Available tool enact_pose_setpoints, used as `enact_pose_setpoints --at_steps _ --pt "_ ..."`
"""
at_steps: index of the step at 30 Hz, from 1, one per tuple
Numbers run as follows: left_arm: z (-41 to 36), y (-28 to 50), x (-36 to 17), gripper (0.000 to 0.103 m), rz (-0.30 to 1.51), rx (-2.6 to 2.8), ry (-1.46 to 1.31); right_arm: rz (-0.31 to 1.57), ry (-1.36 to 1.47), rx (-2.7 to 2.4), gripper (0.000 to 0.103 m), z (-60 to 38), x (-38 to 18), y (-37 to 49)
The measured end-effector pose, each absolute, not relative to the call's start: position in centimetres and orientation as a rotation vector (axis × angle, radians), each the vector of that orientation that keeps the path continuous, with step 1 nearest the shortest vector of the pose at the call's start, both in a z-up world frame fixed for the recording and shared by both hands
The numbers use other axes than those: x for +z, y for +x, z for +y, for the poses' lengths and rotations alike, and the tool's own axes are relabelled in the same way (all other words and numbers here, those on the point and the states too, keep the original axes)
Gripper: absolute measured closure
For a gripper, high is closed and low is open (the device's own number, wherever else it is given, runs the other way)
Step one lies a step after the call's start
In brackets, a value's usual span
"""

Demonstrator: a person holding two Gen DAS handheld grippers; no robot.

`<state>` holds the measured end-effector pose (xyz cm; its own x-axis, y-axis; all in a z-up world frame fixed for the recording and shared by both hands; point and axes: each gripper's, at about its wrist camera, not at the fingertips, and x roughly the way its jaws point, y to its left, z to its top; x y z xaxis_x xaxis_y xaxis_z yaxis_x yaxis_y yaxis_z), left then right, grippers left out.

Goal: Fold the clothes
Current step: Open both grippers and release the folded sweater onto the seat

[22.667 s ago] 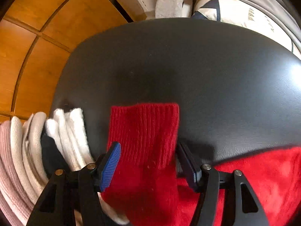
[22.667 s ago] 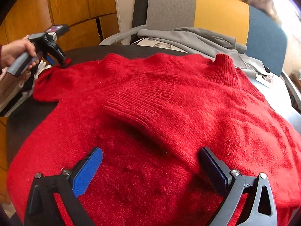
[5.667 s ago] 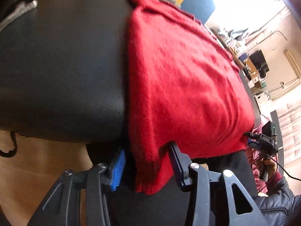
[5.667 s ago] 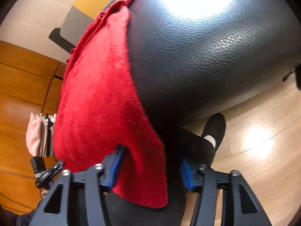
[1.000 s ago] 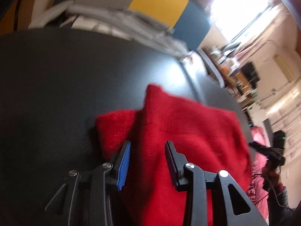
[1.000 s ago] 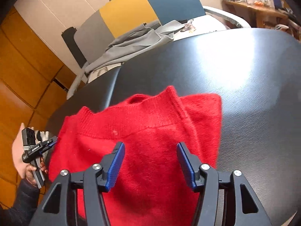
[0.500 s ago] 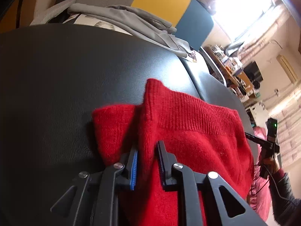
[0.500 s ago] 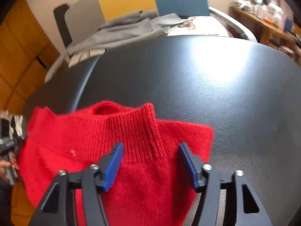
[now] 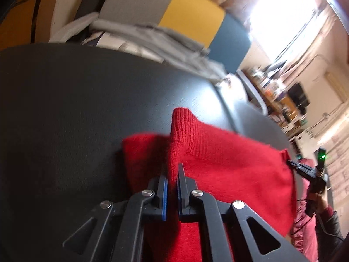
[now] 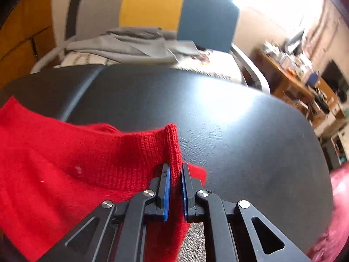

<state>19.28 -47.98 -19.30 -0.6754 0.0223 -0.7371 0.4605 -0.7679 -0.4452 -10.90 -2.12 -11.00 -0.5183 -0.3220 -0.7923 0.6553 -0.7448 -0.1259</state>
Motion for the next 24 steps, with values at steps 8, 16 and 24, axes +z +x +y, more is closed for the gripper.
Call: enact_pose_setpoints --at_steps 8,16,24 --pt "-48.4 21.0 -19.0 0.081 0.997 -2.507 1.059 0.414 1.136 -2.283 0.089 -1.0 -13.0 -12.5" --pt "-46.1 29.6 -18.1 0.070 1.051 -2.587 1.032 0.242 0.978 -2.240 0.053 0.2 -9.8 -8.1" --pt "-42.7 32.7 -21.6 0.060 1.206 -2.586 1.070 0.295 1.048 -1.927 0.042 -1.0 -12.6 1.8"
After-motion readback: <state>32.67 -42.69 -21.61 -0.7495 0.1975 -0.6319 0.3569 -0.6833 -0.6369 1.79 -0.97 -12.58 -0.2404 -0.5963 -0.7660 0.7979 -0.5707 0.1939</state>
